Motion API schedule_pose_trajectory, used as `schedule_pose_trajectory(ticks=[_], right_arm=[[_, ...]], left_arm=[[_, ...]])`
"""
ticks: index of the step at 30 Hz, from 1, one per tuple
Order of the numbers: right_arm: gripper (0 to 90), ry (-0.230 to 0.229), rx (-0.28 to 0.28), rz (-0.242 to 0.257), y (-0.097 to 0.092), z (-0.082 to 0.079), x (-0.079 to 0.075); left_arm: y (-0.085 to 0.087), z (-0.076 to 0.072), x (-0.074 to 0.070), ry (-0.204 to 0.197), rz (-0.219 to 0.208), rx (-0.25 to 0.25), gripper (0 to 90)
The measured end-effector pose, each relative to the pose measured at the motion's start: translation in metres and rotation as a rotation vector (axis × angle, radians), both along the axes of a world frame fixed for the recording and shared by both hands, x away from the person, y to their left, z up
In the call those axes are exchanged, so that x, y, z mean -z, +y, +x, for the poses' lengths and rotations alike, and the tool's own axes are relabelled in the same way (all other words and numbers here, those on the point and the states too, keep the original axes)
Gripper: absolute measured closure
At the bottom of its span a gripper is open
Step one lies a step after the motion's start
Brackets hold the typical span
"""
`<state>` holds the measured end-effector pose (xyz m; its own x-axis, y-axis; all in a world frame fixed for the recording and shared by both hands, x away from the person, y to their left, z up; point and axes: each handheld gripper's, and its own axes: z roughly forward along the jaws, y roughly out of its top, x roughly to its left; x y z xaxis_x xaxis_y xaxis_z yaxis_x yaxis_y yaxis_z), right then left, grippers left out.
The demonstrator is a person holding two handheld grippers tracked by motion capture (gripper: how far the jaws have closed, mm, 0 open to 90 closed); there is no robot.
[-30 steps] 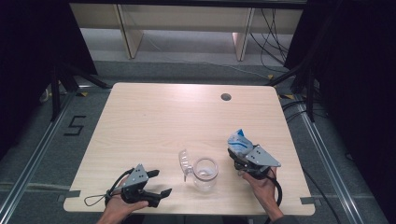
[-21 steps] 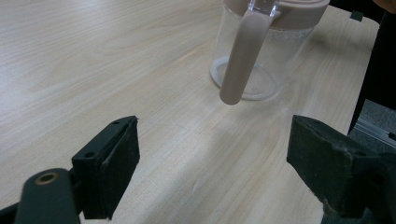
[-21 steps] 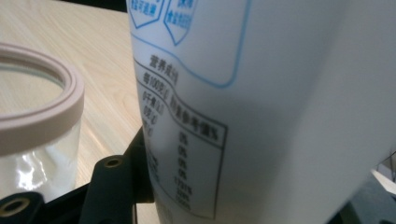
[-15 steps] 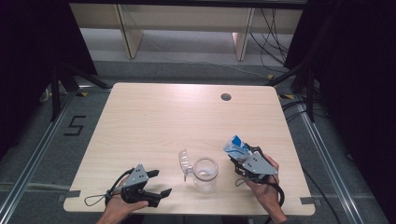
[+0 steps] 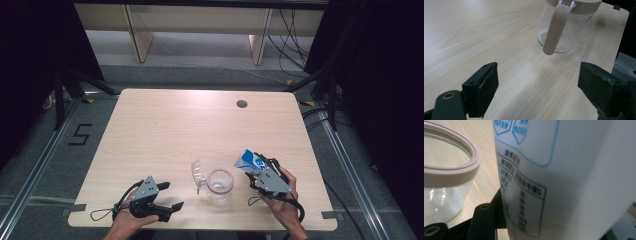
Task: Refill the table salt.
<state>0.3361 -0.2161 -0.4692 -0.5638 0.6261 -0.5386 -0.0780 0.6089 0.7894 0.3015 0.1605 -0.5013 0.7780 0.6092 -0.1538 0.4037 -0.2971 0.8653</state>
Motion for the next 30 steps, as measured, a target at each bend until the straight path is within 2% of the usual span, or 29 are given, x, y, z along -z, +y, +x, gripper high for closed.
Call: schedule_pose_trajectory(ticks=[2, 3, 6, 7, 8, 10, 11, 12, 14, 16, 17, 20, 21, 23, 24, 25, 26, 30], right_arm=[[44.0, -0.007, 0.0, -0.024, 0.0, 0.0, 0.0], [44.0, -0.003, 0.002, -0.017, 0.001, -0.001, 0.0], [44.0, -0.028, -0.001, -0.066, 0.002, -0.001, -0.001], [44.0, -0.025, -0.002, -0.055, 0.003, -0.002, 0.0], [44.0, -0.016, 0.004, -0.045, 0.004, -0.002, 0.0], [44.0, -0.024, 0.005, -0.067, 0.004, -0.003, 0.0], [44.0, -0.043, 0.004, -0.098, 0.005, -0.002, -0.001], [44.0, -0.042, 0.008, -0.103, 0.005, -0.003, 0.0], [44.1, -0.041, 0.007, -0.095, 0.006, -0.004, 0.0], [44.1, -0.054, 0.006, -0.128, 0.008, -0.004, 0.0], [44.1, -0.065, -0.004, -0.142, 0.008, -0.003, -0.001], [44.1, -0.064, 0.003, -0.147, 0.009, -0.004, -0.001], [44.1, -0.069, -0.006, -0.162, 0.01, -0.004, -0.001], [44.1, -0.078, 0.001, -0.177, 0.011, -0.005, -0.001], [44.1, -0.092, -0.004, -0.201, 0.012, -0.005, -0.001], [44.2, -0.081, -0.001, -0.194, 0.012, -0.006, -0.001], [44.3, -0.098, -0.009, -0.207, 0.013, -0.006, -0.002], [44.3, -0.092, -0.004, -0.206, 0.014, -0.007, -0.002]], left_arm=[[0.0, 0.0, 0.0, 0.001, -0.004, -0.003, 16.2], [-0.001, 0.0, 0.001, 0.001, -0.008, -0.002, 16.2], [-0.001, 0.0, 0.001, 0.001, -0.012, -0.006, 16.2], [0.0, 0.001, 0.0, -0.013, 0.006, 0.004, 16.2], [0.0, 0.001, 0.001, -0.017, 0.003, 0.005, 16.2], [0.001, 0.0, 0.0, -0.004, 0.015, -0.001, 16.1], [0.0, 0.0, 0.001, 0.006, -0.005, -0.005, 16.1], [0.0, 0.0, 0.001, 0.007, -0.009, -0.008, 16.1], [-0.001, 0.0, 0.001, 0.002, -0.013, -0.01, 16.1], [-0.001, 0.0, 0.001, 0.0, -0.005, -0.008, 16.1], [-0.001, 0.001, 0.001, -0.017, -0.002, 0.003, 16.1], [0.001, 0.001, 0.0, -0.011, 0.016, 0.004, 16.1], [0.0, 0.0, 0.0, 0.006, -0.003, -0.01, 16.1], [0.0, 0.0, 0.001, 0.005, -0.01, -0.007, 16.1], [0.0, 0.0, 0.0, 0.004, -0.006, -0.01, 16.1], [0.0, -0.001, 0.0, 0.005, 0.0, -0.011, 16.1], [-0.001, 0.0, 0.001, 0.003, -0.01, -0.008, 16.1], [0.0, 0.0, 0.001, 0.001, -0.008, -0.006, 16.1]])
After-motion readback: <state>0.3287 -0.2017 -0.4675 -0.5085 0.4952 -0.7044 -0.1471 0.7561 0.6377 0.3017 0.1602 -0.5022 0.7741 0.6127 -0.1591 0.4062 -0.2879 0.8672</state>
